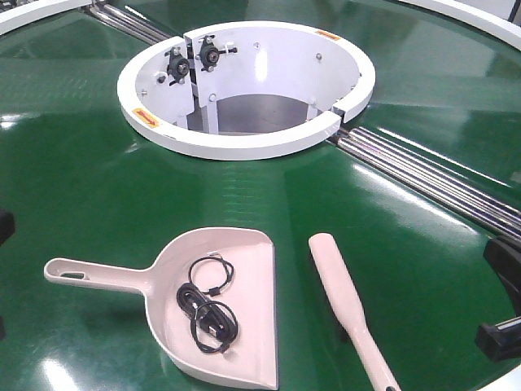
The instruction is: Clean and inspect green conveyor with broom and dustpan
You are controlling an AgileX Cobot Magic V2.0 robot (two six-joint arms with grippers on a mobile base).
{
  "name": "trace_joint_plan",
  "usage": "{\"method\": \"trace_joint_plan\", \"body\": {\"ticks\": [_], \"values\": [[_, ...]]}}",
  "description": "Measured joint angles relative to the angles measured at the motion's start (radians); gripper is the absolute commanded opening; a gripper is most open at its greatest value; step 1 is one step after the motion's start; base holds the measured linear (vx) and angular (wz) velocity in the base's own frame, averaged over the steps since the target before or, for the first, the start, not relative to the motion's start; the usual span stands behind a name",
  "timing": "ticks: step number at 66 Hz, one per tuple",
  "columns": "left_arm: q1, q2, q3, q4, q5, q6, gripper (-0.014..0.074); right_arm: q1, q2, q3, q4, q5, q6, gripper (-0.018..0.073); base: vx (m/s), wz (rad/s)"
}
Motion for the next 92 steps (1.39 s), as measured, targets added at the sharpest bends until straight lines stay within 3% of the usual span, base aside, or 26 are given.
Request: {"method": "trace_joint_plan", "body": {"ticks": [47,54,60,71,92], "values": [[0.0,-0.066,0.038,0.0,-0.01,0.001,-0.0023,0.0,0.0,0.0,0.001,-0.001,0.0,-0.0005,0.0,0.0],[0.0,-0.072,0.039,0.055,-0.01,-0.005,-0.0023,0.0,0.0,0.0,0.001,-0.001,0.0,-0.0005,0.0,0.0],[0.003,-0.102,0.061,0.128,-0.025,-0.094,-0.0023,0.0,0.0,0.0,0.001,-0.001,0.0,-0.0005,0.0,0.0],[0.082,-0.203,0.157,0.223,-0.056,-0.286,-0.0023,0.0,0.0,0.0,0.001,-0.001,0.0,-0.0005,0.0,0.0],[0.305,-0.439,0.389,0.232,-0.07,-0.319,-0.0023,0.0,0.0,0.0,0.001,-0.001,-0.002,-0.0005,0.0,0.0]]}}
